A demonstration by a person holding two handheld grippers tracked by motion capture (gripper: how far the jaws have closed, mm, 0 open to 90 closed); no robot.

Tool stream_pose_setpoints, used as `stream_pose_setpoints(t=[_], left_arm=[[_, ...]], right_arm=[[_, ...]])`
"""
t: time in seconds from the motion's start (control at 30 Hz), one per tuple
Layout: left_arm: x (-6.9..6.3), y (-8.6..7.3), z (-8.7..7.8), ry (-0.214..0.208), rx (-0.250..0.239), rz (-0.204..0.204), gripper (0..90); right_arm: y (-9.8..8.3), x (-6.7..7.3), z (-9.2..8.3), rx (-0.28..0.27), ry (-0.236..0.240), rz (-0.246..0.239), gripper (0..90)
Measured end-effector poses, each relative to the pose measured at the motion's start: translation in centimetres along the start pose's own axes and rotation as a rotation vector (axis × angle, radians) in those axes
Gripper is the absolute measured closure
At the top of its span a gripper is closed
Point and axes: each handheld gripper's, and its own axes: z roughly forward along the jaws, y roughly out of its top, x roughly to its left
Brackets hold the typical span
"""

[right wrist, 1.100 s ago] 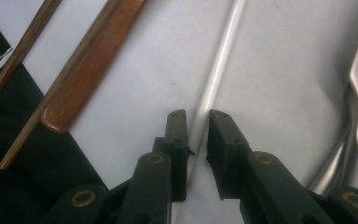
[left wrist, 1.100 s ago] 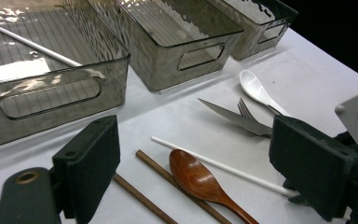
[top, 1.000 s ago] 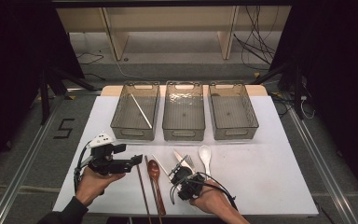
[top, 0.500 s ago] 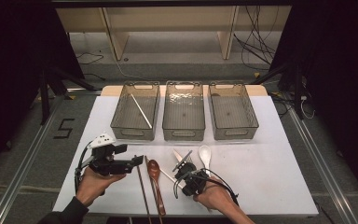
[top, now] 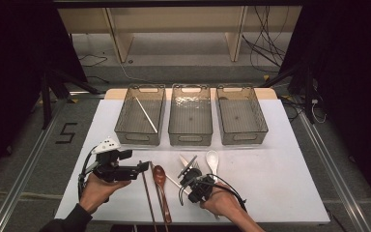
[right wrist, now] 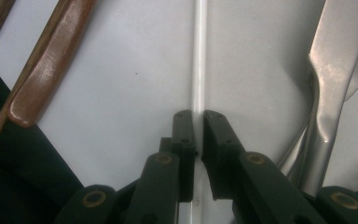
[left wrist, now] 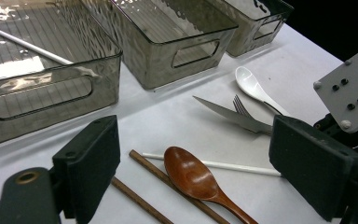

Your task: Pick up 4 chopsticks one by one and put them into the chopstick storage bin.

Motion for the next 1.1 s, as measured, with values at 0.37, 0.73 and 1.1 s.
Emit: stream_pose_setpoints(t=[0.37,0.73,1.1], left_arm=[[0.2,0.0,-0.1,0.001,-0.003,-0.007,15.9],[0.2,0.0,-0.1,-0.002,-0.005,-0.018,15.9],[-0.6,-0.1,1.1,-0.083,0.012,-0.089,15.9]], right_arm=[[-0.2,-0.8,-0.4,-0.047,0.021,0.029,84.8],[-0.5,-2.0,-2.2,-0.15,0.053,0.067,84.8],[-0.8,-2.5,-5.2,-0.356,0.085,0.094,84.7]])
